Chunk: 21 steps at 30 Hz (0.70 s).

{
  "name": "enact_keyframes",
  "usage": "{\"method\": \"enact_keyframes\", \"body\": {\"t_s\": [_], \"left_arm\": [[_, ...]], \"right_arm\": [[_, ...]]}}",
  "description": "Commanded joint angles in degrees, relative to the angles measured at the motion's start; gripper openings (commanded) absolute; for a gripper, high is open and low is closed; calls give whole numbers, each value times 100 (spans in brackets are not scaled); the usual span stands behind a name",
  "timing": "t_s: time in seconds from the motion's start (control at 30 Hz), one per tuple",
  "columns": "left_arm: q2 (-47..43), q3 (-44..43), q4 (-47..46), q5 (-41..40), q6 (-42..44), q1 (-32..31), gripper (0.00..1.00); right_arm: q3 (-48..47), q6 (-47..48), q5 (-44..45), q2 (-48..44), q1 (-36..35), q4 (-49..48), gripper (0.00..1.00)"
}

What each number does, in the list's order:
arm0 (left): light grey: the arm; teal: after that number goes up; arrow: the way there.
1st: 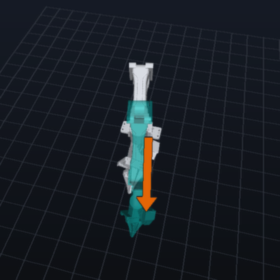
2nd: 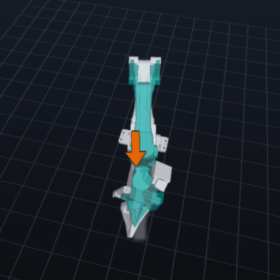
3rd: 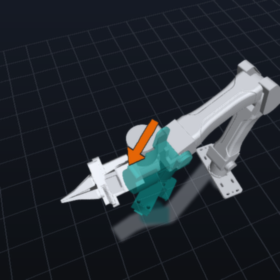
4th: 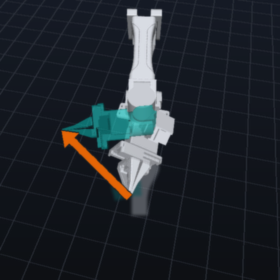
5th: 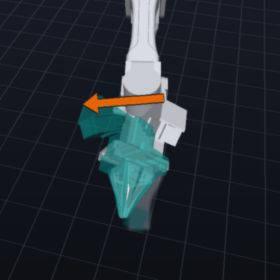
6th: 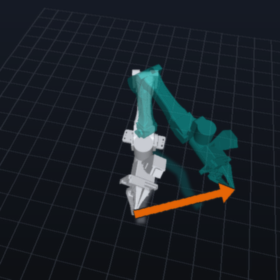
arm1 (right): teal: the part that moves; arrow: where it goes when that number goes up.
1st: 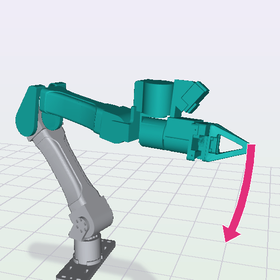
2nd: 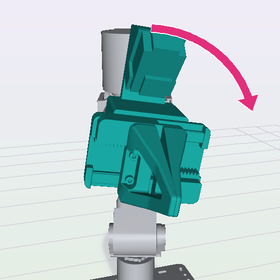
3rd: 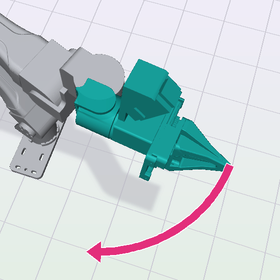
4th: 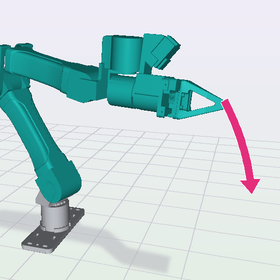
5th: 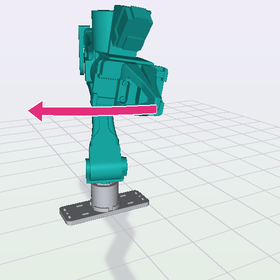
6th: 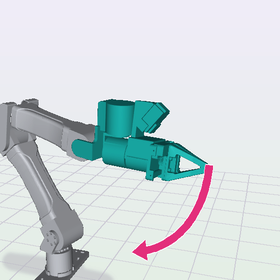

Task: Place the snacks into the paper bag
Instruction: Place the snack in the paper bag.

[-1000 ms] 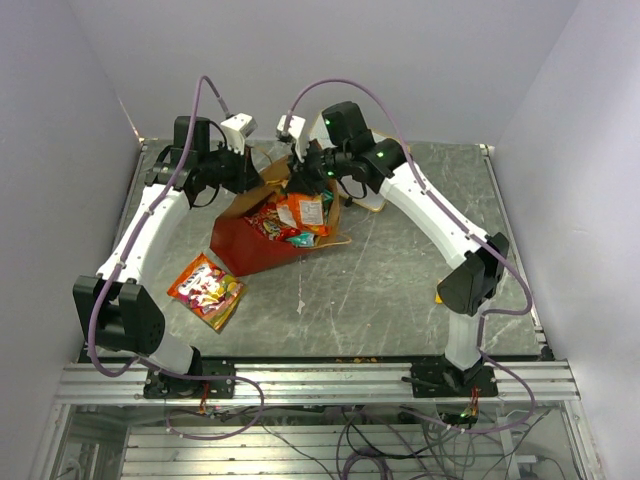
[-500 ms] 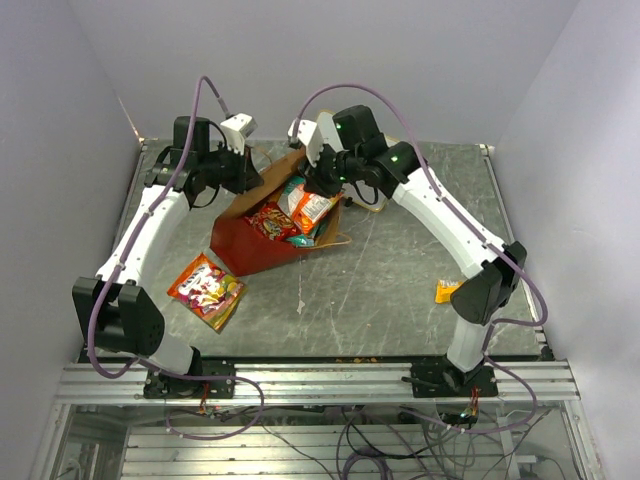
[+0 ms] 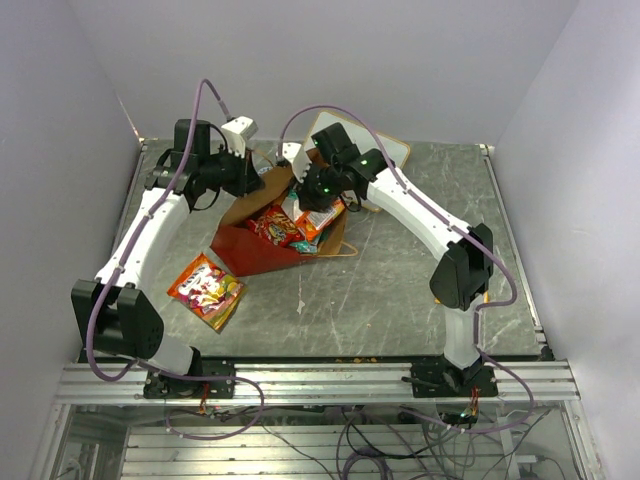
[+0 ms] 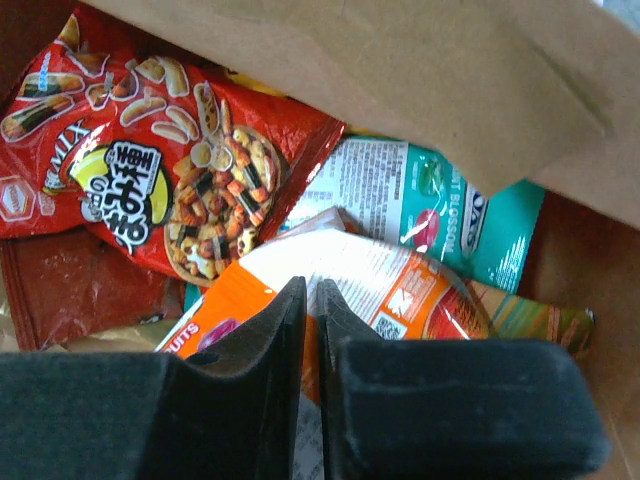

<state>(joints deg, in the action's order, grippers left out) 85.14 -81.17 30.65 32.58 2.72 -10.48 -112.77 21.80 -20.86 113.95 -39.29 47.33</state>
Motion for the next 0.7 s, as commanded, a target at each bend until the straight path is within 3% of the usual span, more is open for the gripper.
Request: {"method": "enact_keyframes", "body": {"t_s": [0.0, 0.17, 0.33, 0.4, 0.5, 0.67], "left_arm": [[-166, 63, -349, -66, 19, -4, 7], [-176, 83, -328, -116, 55, -7, 7], [-121, 70, -339, -108, 63, -7, 7], [-92, 59, -349, -62, 46, -6, 7], [-46, 12, -333, -24, 40, -7, 7], [-20, -6, -331, 7, 32, -7, 7]], "right_arm": [[-51, 0, -96, 325, 0, -169, 10], [-156, 50, -177, 222, 21, -303, 10], [-137, 319, -289, -452, 125, -146, 23], [-104, 544, -325, -688, 156, -4, 29], [-2, 902, -293, -1064, 158, 243, 53], [307, 1493, 58, -1439, 154, 594, 73]]}}
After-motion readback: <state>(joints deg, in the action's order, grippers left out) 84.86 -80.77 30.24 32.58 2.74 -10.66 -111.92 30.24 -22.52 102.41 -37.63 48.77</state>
